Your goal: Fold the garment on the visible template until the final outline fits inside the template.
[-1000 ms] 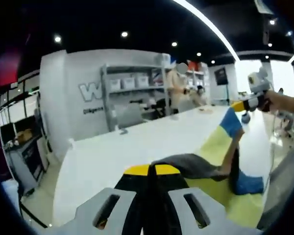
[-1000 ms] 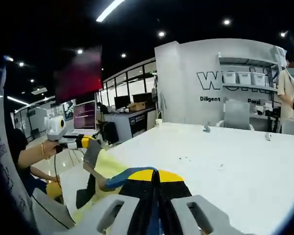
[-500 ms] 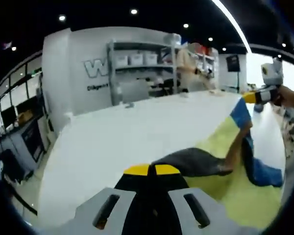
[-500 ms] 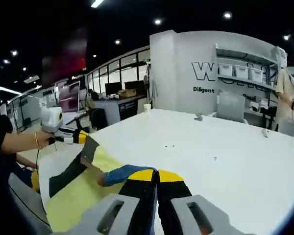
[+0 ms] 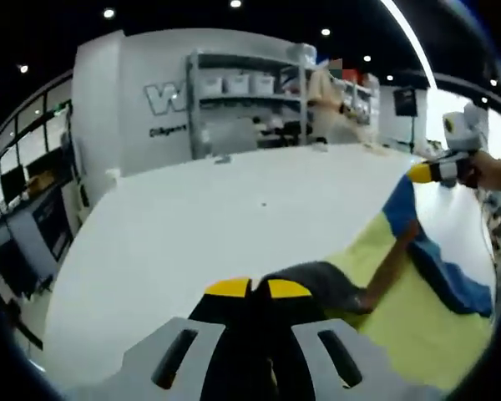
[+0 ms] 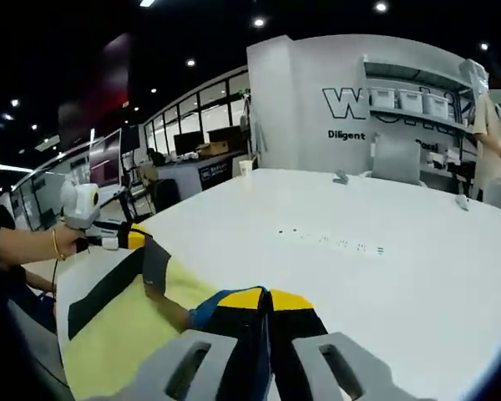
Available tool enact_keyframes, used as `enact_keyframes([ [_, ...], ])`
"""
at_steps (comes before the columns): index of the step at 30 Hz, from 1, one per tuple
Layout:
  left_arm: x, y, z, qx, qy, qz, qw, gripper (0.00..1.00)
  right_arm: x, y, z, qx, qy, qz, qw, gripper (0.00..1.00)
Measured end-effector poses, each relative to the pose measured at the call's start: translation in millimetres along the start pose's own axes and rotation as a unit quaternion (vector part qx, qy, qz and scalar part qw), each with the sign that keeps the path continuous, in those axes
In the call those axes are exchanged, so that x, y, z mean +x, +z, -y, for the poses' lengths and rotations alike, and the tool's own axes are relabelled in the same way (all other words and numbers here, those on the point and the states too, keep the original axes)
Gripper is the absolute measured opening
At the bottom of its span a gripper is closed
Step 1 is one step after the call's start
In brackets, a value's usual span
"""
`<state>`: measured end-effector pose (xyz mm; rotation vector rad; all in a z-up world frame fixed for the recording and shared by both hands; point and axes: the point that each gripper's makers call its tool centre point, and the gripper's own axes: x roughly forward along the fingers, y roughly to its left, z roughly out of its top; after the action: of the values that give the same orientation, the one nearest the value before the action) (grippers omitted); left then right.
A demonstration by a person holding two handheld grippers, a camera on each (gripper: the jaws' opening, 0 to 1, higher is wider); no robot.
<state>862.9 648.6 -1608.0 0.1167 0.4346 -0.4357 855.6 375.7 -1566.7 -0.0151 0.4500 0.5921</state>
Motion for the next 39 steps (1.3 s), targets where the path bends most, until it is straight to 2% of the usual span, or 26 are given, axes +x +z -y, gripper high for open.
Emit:
enact_keyframes([
  [3, -3.2, -2.9, 0.2, -0.001, 0.007, -0.004, 1.0000, 0.16, 6.7, -4.5, 4.5, 0.008, -0.005, 0.001, 1.0000, 0.00],
  [9, -10.0, -7.8, -8.1, -0.002, 0.015, -0.014, 0.9998, 0.18, 6.3, -4.5, -2.7, 0.003, -0.001, -0.003, 1.0000, 0.00],
  [16, -37.0, -14.4, -9.0, 0.000, 0.014, -0.017, 0.9998, 0.28, -4.8, -11.5, -8.1, -0.012, 0.006, -0.010, 0.9999, 0.05],
  [18, -42.8, -16.7, -8.8, 0.000, 0.011, -0.020, 0.9997, 0.33, -7.8, -13.0, -8.5, -0.011, 0.007, -0.011, 0.9999, 0.10],
  [21, -52.4, -20.8, -6.7, -0.001, 0.016, -0.031, 0.9994, 0.43, -14.4, -16.9, -11.3, -0.014, 0.000, -0.013, 0.9998, 0.24],
  [24, -60.0, -26.6, -13.8, 0.003, 0.030, -0.042, 0.9986, 0.51, -22.3, -23.0, -12.4, -0.021, 0.000, -0.019, 0.9996, 0.27],
  [29, -77.1, -35.1, -5.4, -0.006, 0.034, -0.045, 0.9984, 0.51, -38.7, -38.7, -20.4, -0.020, 0.001, -0.031, 0.9993, 0.27],
  [32, -93.7, -55.3, 2.4, -0.018, 0.035, -0.078, 0.9961, 0.51, -50.2, -54.5, -23.7, -0.016, -0.002, -0.050, 0.9986, 0.27],
  [35, -108.9, -61.9, 9.0, -0.017, 0.039, -0.074, 0.9964, 0.51, -60.5, -65.6, -27.4, -0.014, -0.005, -0.055, 0.9984, 0.27],
  [37, -120.4, -72.2, 13.8, -0.022, 0.033, -0.075, 0.9964, 0.52, -69.3, -74.9, -28.9, -0.010, -0.007, -0.062, 0.9980, 0.27],
  [39, -127.4, -75.7, 18.0, -0.012, 0.027, -0.073, 0.9969, 0.54, -76.5, -78.2, -28.0, -0.005, -0.012, -0.066, 0.9977, 0.27],
])
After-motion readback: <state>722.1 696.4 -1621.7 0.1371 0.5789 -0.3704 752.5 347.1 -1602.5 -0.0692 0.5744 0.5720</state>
